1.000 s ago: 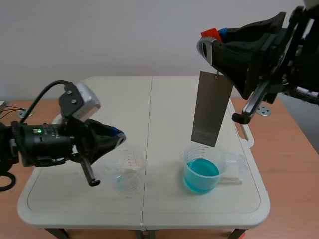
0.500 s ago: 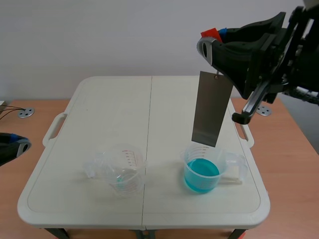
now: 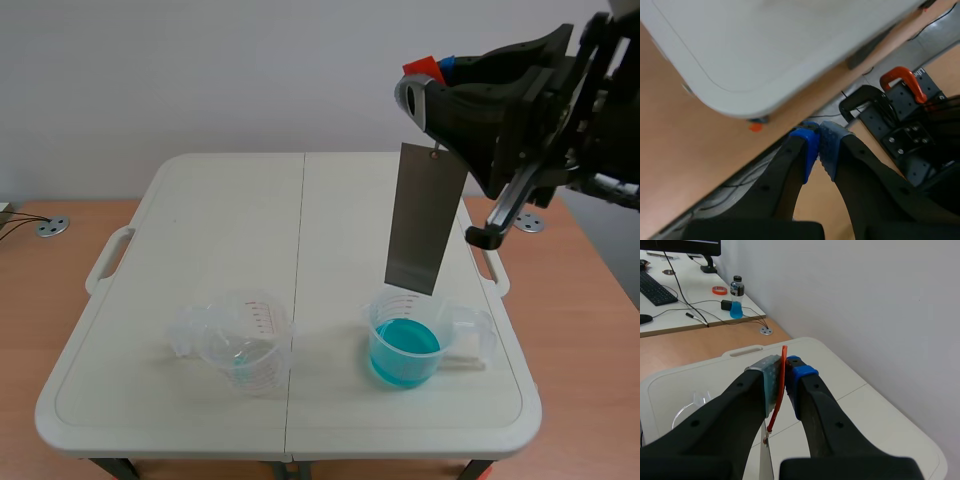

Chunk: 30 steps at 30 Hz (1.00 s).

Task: Hold the metal plate by the orange handle, dip it into the blue solution, take it out and point at it, then put the plate back in the beaker on the left.
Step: 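Put the plate into the left beaker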

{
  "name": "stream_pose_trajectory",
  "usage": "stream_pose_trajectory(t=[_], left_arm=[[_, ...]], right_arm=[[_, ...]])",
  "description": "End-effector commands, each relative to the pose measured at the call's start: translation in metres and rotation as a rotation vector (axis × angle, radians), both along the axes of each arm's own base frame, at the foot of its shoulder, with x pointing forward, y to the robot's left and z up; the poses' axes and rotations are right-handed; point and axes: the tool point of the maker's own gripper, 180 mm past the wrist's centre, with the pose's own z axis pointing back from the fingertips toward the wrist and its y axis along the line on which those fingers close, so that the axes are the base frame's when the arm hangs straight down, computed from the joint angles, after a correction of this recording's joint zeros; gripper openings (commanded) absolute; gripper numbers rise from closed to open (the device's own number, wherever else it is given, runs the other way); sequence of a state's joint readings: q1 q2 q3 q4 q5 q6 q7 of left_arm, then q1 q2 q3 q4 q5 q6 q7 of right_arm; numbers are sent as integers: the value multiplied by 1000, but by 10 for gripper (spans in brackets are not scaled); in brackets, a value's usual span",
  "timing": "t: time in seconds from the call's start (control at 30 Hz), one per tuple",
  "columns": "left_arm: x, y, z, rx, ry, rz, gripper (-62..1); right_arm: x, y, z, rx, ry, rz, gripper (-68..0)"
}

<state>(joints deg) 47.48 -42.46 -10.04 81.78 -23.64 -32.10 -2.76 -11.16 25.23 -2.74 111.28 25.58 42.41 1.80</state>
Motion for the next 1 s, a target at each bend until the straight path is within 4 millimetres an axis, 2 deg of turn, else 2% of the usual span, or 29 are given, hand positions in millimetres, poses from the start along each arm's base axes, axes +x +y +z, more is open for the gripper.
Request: stream_pose_trajectory(t=[0.0, 0.23, 0.57, 0.97], left_arm=[[-7, -4, -6, -16, 17, 15, -594], [-54, -6, -44, 38, 138, 13, -594], [-118, -37, -82, 46, 295, -47, -594], [-131, -39, -90, 33, 332, -11, -594]], right_arm=[[-3, 5, 15, 21, -42, 28, -660], [-6, 21, 17, 18, -46, 82, -660], [-3, 48, 26, 43, -63, 118, -660], [-5, 88, 34, 56, -68, 167, -660]])
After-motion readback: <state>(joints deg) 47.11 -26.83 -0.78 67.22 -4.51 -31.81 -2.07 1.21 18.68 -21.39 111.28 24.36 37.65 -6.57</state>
